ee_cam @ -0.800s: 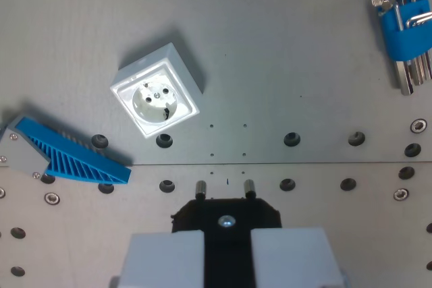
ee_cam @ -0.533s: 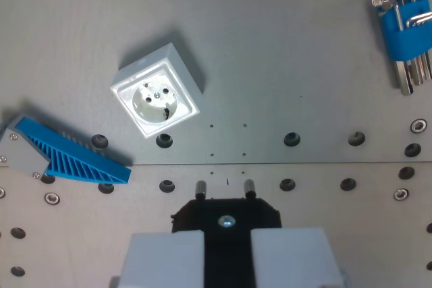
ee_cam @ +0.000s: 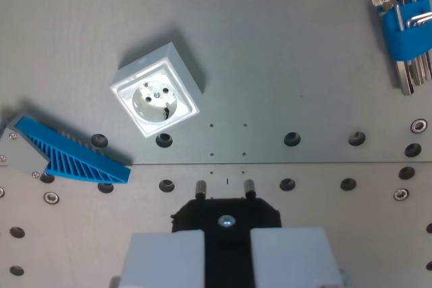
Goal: Move above the white socket
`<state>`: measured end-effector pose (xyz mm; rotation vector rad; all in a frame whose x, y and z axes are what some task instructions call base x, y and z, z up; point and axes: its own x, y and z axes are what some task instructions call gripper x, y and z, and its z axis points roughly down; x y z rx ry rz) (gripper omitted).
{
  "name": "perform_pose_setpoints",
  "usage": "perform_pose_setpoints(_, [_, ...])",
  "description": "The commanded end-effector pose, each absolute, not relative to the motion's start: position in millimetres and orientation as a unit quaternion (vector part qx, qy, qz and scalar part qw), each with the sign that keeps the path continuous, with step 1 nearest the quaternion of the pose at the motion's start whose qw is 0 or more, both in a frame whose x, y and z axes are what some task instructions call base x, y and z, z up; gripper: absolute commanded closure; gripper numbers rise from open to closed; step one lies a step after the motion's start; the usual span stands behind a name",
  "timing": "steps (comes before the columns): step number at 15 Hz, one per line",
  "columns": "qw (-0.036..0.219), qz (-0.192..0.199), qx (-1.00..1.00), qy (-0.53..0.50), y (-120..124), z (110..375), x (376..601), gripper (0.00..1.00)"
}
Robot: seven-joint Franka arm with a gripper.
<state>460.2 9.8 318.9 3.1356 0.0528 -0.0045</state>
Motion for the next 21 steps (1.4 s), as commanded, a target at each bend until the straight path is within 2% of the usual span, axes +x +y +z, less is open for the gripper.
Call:
perform_pose_setpoints(1, [0.002, 0.006, 0.999, 0.036, 11, 314, 458, 1.0])
perform_pose_setpoints(12, [0.0, 0.036, 0.996, 0.084, 18, 284, 450, 1.0])
perform_pose_setpoints(21, [0.001, 0.033, 0.99, 0.137, 29, 246, 439, 1.0])
